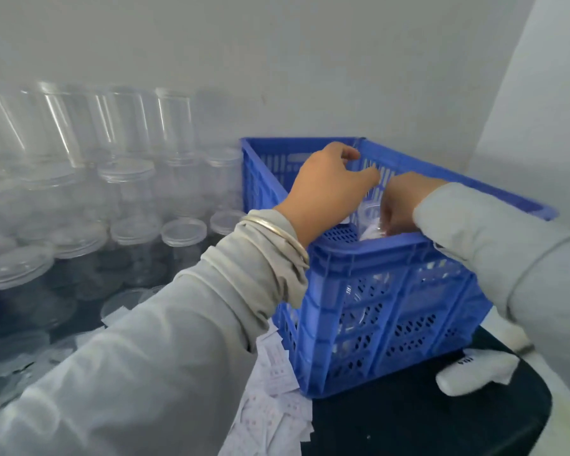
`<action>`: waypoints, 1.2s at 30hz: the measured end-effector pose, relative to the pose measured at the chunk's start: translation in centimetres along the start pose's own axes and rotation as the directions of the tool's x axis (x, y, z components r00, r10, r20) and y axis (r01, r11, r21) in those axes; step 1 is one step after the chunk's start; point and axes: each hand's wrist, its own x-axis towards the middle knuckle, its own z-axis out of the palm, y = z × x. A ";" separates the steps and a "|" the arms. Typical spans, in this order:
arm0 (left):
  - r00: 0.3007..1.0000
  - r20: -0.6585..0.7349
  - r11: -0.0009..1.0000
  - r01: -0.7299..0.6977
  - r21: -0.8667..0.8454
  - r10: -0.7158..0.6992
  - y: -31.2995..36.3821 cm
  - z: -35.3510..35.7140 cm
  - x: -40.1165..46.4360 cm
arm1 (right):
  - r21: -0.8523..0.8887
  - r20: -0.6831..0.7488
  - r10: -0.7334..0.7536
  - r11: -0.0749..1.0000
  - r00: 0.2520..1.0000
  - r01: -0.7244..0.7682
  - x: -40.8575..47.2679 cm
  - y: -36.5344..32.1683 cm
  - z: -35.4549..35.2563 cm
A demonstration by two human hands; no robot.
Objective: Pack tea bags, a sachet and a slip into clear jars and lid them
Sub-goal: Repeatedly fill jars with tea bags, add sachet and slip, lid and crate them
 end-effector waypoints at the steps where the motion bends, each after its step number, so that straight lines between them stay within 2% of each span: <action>1: 1.000 -0.012 1.000 -0.016 0.011 0.016 -0.1 0.0 -0.1 | -0.025 0.051 -0.014 1.000 0.999 0.016 0.5 -0.2 0.4; 3: 1.000 -0.014 1.000 -0.020 0.014 0.020 0.0 0.0 -0.3 | -0.106 0.186 -0.042 0.992 0.982 0.062 1.2 -0.9 0.9; 6: 1.000 -0.019 1.000 0.000 -0.008 -0.001 0.3 -0.2 -0.5 | -0.230 0.455 0.012 0.967 0.890 0.105 1.4 -1.8 1.5; 8: 0.999 -0.036 0.999 0.004 -0.037 -0.005 0.3 -0.2 -0.7 | -0.204 0.534 0.046 0.976 0.844 0.076 1.3 -1.7 1.7; 11: 0.997 -0.075 0.995 0.007 -0.102 -0.015 0.3 -0.4 -1.0 | -0.191 0.547 0.016 0.976 0.837 0.105 0.4 -1.7 1.5; 15: 0.987 -0.149 0.975 0.027 -0.219 -0.060 0.3 -0.7 -1.4 | -0.177 0.411 -0.030 0.978 0.911 0.112 -1.3 -3.2 0.6; 17: 0.979 -0.180 0.958 0.042 -0.284 -0.096 0.5 -0.9 -1.5 | -0.104 0.285 -0.147 0.977 0.947 0.183 -1.6 -4.6 -0.6; 18: 0.974 -0.189 0.941 0.052 -0.334 -0.121 0.6 -1.0 -1.6 | -0.069 0.245 -0.232 0.964 0.941 0.255 -1.9 -5.6 -1.4; 19: 0.968 -0.203 0.922 0.060 -0.382 -0.147 0.7 -1.3 -1.6 | -0.005 0.190 -0.261 0.964 0.947 0.267 -2.2 -6.6 -2.1; 21: 0.945 -0.265 0.891 0.055 -0.451 -0.192 0.8 -2.2 -1.9 | 0.182 0.029 -0.175 0.969 0.984 0.167 -2.9 -8.9 -3.6; 22: 0.933 -0.296 0.878 0.040 -0.478 -0.204 0.7 -3.0 -2.0 | 0.237 -0.076 -0.163 0.956 0.984 0.176 -3.2 -9.8 -3.9; 24: 0.931 -0.315 0.860 -0.001 -0.510 -0.186 0.2 -5.1 -2.9 | 0.238 -0.240 -0.175 0.943 0.955 0.232 -3.2 -10.7 -4.3; 25: 0.938 -0.312 0.864 -0.025 -0.503 -0.155 -0.2 -6.4 -3.6 | 0.158 -0.309 -0.205 0.952 0.929 0.263 -3.6 -11.0 -4.7; 27: 0.953 -0.292 0.903 -0.053 -0.427 -0.082 -1.6 -9.4 -5.2 | 0.211 -0.451 -0.179 0.930 0.874 0.300 -4.6 -12.3 -5.6; 29: 0.959 -0.277 0.942 -0.032 -0.335 -0.066 -3.7 -12.6 -7.0 | 0.228 -0.574 -0.214 0.885 0.790 0.405 -5.5 -14.5 -6.4; 30: 0.957 -0.278 0.953 -0.004 -0.304 -0.084 -5.0 -14.3 -7.8 | 0.239 -0.609 -0.249 0.848 0.753 0.473 -6.0 -16.1 -6.7; 32: 0.942 -0.298 0.962 0.073 -0.263 -0.153 -7.5 -17.6 -9.6 | 0.292 -0.601 -0.304 0.778 0.739 0.557 -6.8 -19.4 -6.4; 36: 0.863 -0.379 0.937 0.258 -0.236 -0.333 -12.5 -23.3 -13.5 | 0.452 -0.459 -0.352 0.698 0.816 0.555 -6.4 -25.4 -3.7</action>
